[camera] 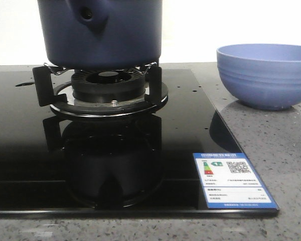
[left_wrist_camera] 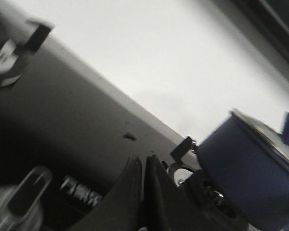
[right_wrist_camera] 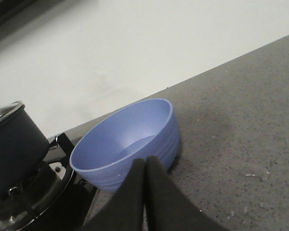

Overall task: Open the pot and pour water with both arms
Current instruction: 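Close the left gripper on the blue lid knob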

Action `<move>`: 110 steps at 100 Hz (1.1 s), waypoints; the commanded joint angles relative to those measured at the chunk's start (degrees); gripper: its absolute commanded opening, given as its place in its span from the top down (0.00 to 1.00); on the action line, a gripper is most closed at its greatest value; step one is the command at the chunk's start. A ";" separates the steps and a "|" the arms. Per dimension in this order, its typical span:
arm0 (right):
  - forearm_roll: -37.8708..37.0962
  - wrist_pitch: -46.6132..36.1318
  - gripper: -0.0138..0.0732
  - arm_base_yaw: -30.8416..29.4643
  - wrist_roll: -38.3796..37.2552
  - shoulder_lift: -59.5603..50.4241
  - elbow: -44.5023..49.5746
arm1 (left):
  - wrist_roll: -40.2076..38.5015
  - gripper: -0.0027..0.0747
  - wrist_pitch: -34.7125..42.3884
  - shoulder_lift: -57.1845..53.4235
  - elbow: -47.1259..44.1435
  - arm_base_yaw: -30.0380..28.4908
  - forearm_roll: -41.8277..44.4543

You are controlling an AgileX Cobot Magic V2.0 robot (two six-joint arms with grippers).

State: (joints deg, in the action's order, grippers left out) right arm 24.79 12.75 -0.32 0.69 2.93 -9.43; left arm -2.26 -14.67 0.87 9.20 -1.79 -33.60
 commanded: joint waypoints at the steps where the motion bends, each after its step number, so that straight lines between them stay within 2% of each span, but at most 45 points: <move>1: -4.56 2.14 0.91 0.04 1.11 5.78 -7.10 | 8.83 0.99 -3.69 4.68 8.63 0.46 1.56; 9: -7.51 6.80 0.91 0.04 1.93 12.24 -13.10 | 16.63 0.99 -9.62 9.43 15.41 0.46 1.45; 21: -7.73 12.61 0.91 0.58 8.10 20.28 -20.96 | 21.41 0.99 -14.44 15.54 22.54 0.90 0.59; 37: -7.61 13.24 0.91 5.30 12.83 25.98 -26.63 | 25.43 0.99 -14.53 19.98 26.77 6.29 -1.44; 42: -7.61 13.63 0.89 7.07 14.60 26.92 -27.52 | 27.40 0.95 -14.63 20.94 27.57 8.32 -1.55; 47: -7.61 14.03 0.82 8.67 15.63 27.64 -28.20 | 27.96 0.88 -14.41 21.84 28.32 10.22 -1.89; 52: -7.61 13.92 0.72 10.13 15.61 28.09 -28.59 | 27.96 0.78 -13.72 22.81 28.92 11.95 -2.83; 64: -7.29 13.79 0.37 11.51 15.61 29.16 -28.74 | 29.00 0.48 -10.69 25.63 29.57 16.07 -4.81; 70: -7.29 13.79 0.30 11.60 15.61 29.30 -28.74 | 29.37 0.40 -9.01 27.36 29.57 17.81 -5.41; 92: -7.24 12.63 0.30 11.60 15.61 29.30 -28.74 | 34.77 0.40 1.21 35.67 29.66 24.30 -9.92; 110: -7.24 12.63 0.30 11.60 15.61 29.30 -28.74 | 37.72 0.40 9.59 44.63 31.92 29.07 -9.94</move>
State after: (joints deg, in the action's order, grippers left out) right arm 17.23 29.90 11.10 15.57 31.44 -36.13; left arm 33.69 -12.85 41.90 37.77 25.30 -42.06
